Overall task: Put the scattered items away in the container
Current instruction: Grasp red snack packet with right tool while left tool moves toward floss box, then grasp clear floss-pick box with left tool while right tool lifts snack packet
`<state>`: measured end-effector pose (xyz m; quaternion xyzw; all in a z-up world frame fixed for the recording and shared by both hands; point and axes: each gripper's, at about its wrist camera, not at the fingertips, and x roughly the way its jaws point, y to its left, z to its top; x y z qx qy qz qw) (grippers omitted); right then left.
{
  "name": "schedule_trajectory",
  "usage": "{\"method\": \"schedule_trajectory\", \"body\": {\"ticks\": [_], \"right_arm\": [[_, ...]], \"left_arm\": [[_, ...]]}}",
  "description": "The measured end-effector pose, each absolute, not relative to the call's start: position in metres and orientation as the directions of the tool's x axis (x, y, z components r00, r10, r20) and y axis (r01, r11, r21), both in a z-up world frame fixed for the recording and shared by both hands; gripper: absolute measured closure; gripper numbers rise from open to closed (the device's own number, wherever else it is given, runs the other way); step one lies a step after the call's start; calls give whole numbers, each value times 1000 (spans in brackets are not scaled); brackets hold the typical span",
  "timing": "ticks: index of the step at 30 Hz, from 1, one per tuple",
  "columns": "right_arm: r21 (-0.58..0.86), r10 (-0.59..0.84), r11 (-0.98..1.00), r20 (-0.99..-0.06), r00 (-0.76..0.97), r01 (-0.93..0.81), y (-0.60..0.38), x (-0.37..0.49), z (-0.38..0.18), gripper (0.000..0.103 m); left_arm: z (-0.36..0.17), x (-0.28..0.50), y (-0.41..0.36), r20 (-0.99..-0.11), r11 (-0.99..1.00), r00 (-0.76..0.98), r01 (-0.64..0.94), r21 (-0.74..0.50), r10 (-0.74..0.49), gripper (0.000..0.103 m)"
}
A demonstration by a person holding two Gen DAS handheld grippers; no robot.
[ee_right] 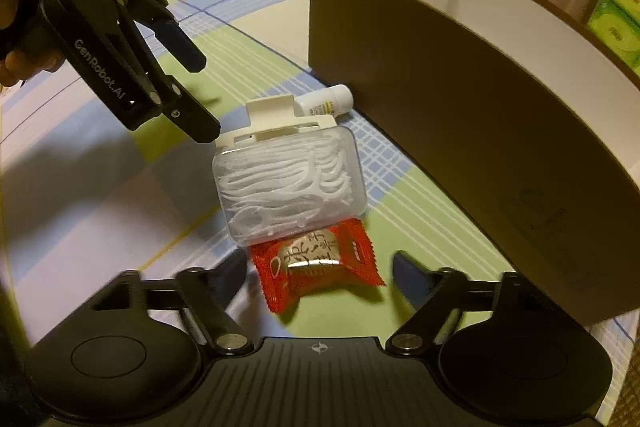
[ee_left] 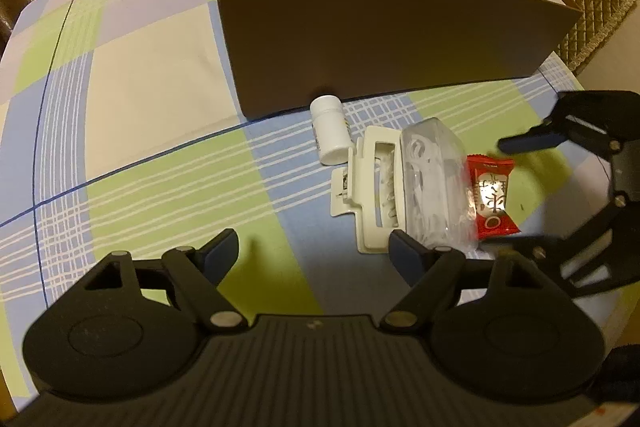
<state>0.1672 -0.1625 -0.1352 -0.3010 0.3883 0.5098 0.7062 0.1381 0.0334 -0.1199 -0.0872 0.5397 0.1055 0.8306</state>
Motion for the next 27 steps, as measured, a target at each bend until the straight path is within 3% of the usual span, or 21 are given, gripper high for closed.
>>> {"method": "schedule_trajectory", "body": {"ticks": [3,4,5,16,27], "right_arm": [[-29,486,299,-855,178,-954,-160,170,-139,41],[-26,485,298,-857,175,-954,-159,170,-140,50],[-15,481,298,-861,164,-954,-159,171,-142,69],[20,427,475,-879,211,-880,-200,192,-140,69],[37,379,605,-892,246,-796,-251,193,-132,70]], "left_arm": [[-119,138,33,-915,963,396,-266,-35,76,24],[-119,139,33,-915,964,398,-264,-39,71,24],[-119,139,33,-914,964,400,-261,-43,67,25],[-111,143,20,-894,977,448,-196,-84,13,34],[-106,154,-1,-880,987,472,-111,-113,-47,34]]}}
